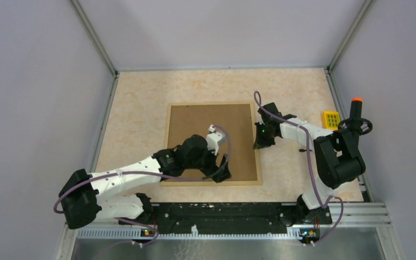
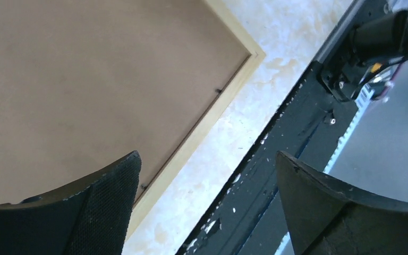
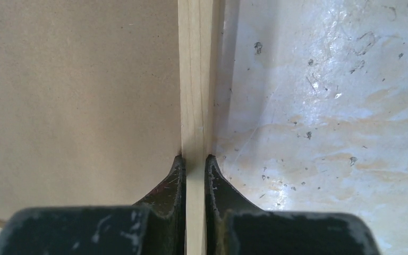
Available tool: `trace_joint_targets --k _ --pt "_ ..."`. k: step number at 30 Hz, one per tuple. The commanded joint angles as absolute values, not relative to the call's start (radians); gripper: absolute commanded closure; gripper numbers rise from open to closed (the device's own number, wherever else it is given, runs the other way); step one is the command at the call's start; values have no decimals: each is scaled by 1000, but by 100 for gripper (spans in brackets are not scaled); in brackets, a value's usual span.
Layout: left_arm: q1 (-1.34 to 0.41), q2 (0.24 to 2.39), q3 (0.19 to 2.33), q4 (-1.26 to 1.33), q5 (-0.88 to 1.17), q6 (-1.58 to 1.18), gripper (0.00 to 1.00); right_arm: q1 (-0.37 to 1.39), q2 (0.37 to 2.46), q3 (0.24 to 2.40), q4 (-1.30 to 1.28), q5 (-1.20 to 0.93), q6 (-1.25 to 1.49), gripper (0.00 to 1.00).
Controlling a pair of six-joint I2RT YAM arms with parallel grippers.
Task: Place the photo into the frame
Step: Move the photo frame to the center of the board, then turn over the photo frame at the center of the board.
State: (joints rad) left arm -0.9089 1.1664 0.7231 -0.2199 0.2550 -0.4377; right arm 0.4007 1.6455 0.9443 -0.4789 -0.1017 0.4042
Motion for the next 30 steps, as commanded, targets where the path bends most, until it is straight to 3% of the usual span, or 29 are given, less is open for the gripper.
trace_joint_targets --k 1,4,10,15,20,23,25,27,30 --pt "-1138 1192 748 -72 -74 -309 1 417 1635 910 -471 -123 401 100" --pt "-1331 1244 711 87 -351 -145 1 418 1581 989 -563 -131 384 100" --pt "-1545 1507 760 182 -568 230 1 413 1536 1073 -661 -180 450 100" --pt "-1583 1696 857 136 -682 329 1 413 1550 1130 -730 -212 504 100" --pt "-1581 1849 896 217 -968 424 1 413 1540 1179 -798 -214 501 100" --pt "-1576 1920 923 254 -1027 477 5 413 1525 1186 -807 -228 515 100" --pt "-1572 1941 920 322 -1082 523 11 413 1510 1189 -809 -235 520 100" --pt "-1567 1937 920 377 -1134 562 35 413 1490 1193 -807 -227 517 100" --pt "-1566 1893 921 426 -1166 585 57 413 1469 1221 -814 -182 472 100"
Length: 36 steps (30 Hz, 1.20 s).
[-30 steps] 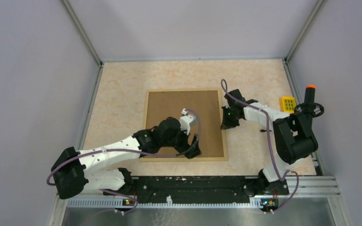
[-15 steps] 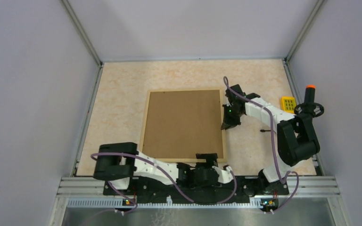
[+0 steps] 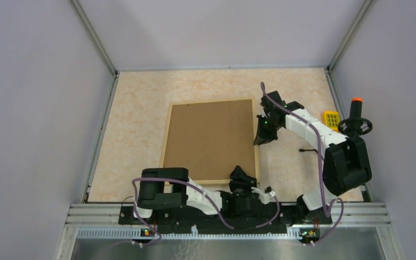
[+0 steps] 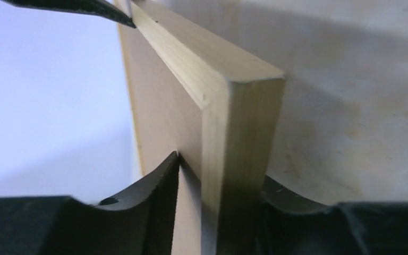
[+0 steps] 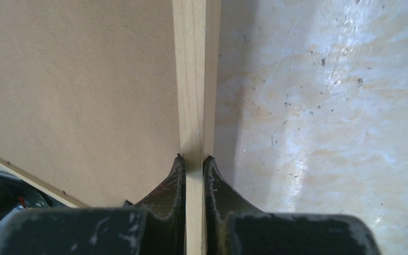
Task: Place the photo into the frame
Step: Turn over the photo frame at the center of the board.
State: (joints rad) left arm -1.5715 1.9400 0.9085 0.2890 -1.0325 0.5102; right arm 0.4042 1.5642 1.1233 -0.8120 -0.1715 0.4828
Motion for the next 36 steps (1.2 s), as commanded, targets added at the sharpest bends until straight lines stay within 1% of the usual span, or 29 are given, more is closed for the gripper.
trace_joint_targets --k 1,3,4,5,6,7,8,9,10,11,12,15,17,19,22,26,29,32,34,36 --pt "-1566 1874 925 422 -1162 578 62 413 1467 1240 -820 -171 451 100" --pt "-1567 1832 947 373 -1132 546 68 413 1466 1294 -838 -141 402 99" --pt "-1568 1804 967 313 -1100 501 72 413 1464 1326 -847 -106 383 94" --pt "-1566 1776 984 251 -1063 439 80 413 1460 1368 -861 -67 368 83" --pt "-1563 1743 985 240 -1040 431 87 412 1456 1415 -876 -32 348 71" --pt "-1559 1701 986 238 -1020 434 92 409 1445 1463 -889 -14 325 55" --pt "-1553 1674 992 225 -994 433 94 399 1417 1509 -893 -18 306 40" --pt "-1549 1645 1006 191 -970 424 96 379 1392 1550 -889 -40 284 21" --pt "-1546 1613 1022 175 -939 420 100 348 1361 1608 -883 -61 276 12" --pt "-1542 1576 1033 167 -894 420 100 333 1331 1654 -878 -63 269 6" --pt "-1534 1532 1038 165 -841 415 100 328 1304 1704 -875 -52 256 2" --pt "-1465 1410 1084 110 -647 319 100 327 1241 1853 -883 -4 237 1" --pt "-1380 1339 1128 59 -489 205 100 327 1204 1894 -871 -3 230 1" --pt "-1297 1264 1148 56 -344 109 100 327 1158 1877 -846 -3 218 1" --pt "-1183 1155 1123 153 -193 9 100 327 1095 1782 -804 57 206 1" --pt "-1090 1085 1145 164 -145 -79 100 327 1080 1705 -804 88 198 1" --pt "-1040 1030 1129 223 -115 -139 100 328 1080 1673 -791 78 205 1" --pt "-1005 1001 1114 276 -144 -173 100 327 1077 1644 -770 68 212 1" --pt "-955 988 1075 308 -143 -252 100 327 1080 1629 -765 62 215 1" --pt "-872 977 1023 343 -87 -369 100 327 1081 1621 -768 59 216 1"
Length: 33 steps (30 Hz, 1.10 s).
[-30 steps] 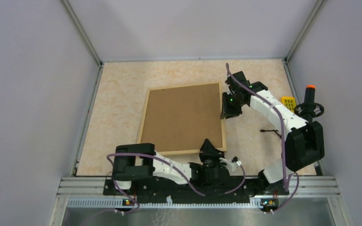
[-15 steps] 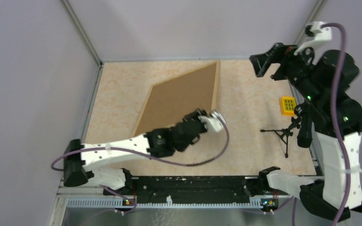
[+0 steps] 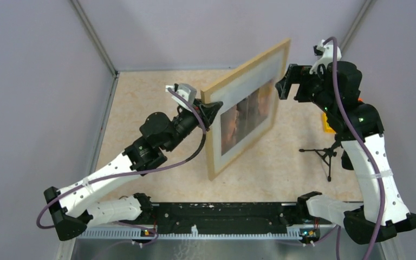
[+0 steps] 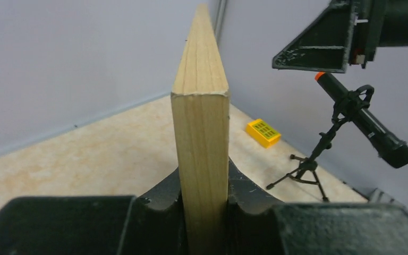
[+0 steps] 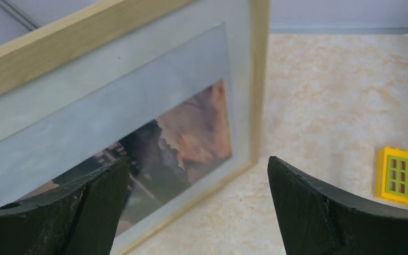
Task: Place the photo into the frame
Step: Turn over the photo frame at the center of the board.
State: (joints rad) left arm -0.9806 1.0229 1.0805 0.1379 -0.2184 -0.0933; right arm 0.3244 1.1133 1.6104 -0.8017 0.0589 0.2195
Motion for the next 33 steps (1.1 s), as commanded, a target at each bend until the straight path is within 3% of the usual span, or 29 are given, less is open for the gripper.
trace_joint_targets --k 1,9,13,17,21,29,33 --pt "-828 974 993 361 -56 -433 100 327 1079 1615 -771 60 216 1" --pt "-337 1016 739 558 260 -973 100 327 1057 1553 -774 49 222 1" --pt "-153 1259 732 711 525 -1224 100 327 1058 1534 -786 89 202 1" --pt "-120 1582 789 936 751 -1393 100 328 1063 1528 -799 105 190 1" --pt "-127 1828 899 1023 847 -1464 100 327 1060 1508 -796 99 190 1" --pt "-166 2161 1241 878 864 -1373 100 327 1076 1509 -811 131 166 1" --pt "-207 2288 1484 637 785 -1255 99 327 1083 1497 -806 118 172 1"
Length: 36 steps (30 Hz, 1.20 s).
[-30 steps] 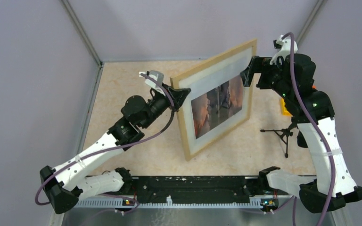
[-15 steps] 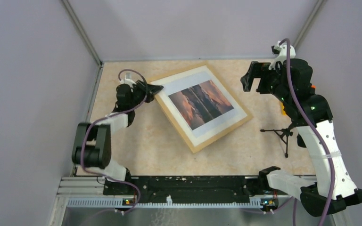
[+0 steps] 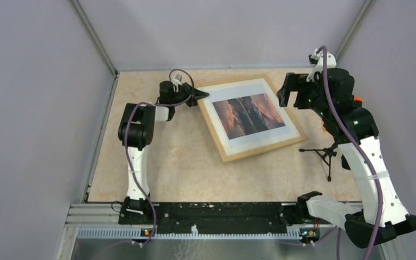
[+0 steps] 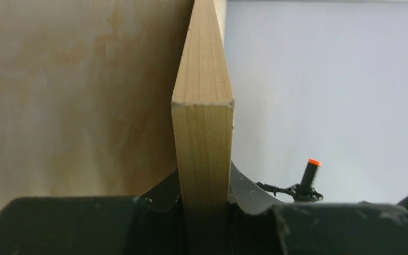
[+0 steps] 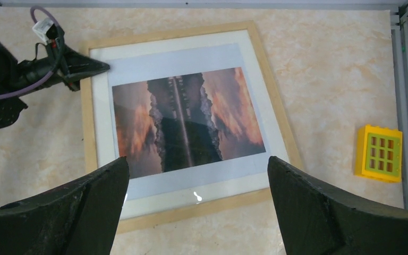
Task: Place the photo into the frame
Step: Turn over the photo frame at the center of the board, then reset both arms
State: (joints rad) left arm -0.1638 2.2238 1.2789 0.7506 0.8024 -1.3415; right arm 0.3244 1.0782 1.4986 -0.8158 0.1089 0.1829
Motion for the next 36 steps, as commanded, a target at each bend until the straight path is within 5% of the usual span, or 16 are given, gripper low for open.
trace_joint_targets --k 1,4,9,11,16,22,28,36 --pt "-216 2314 1545 538 753 -1223 96 327 1084 1497 -809 115 173 1" --pt "-221 2355 1697 272 655 -1112 67 327 1091 1513 -837 97 175 1" --pt "-218 2353 2140 -517 246 -646 15 327 1092 1546 -909 77 189 1" --pt "-205 2251 2092 -588 151 -577 7 327 1093 1568 -934 88 199 1" --pt "-255 1801 1806 -518 -110 -375 2 327 1073 1635 -971 62 229 1" --pt "-439 1353 1682 -384 78 -225 2 327 1027 1781 -1016 -42 197 1" --pt "-544 1065 1560 -126 272 -251 2 327 912 1799 -943 -78 173 1" --pt "-545 914 1549 -113 205 -238 1 327 721 1727 -818 19 162 1"
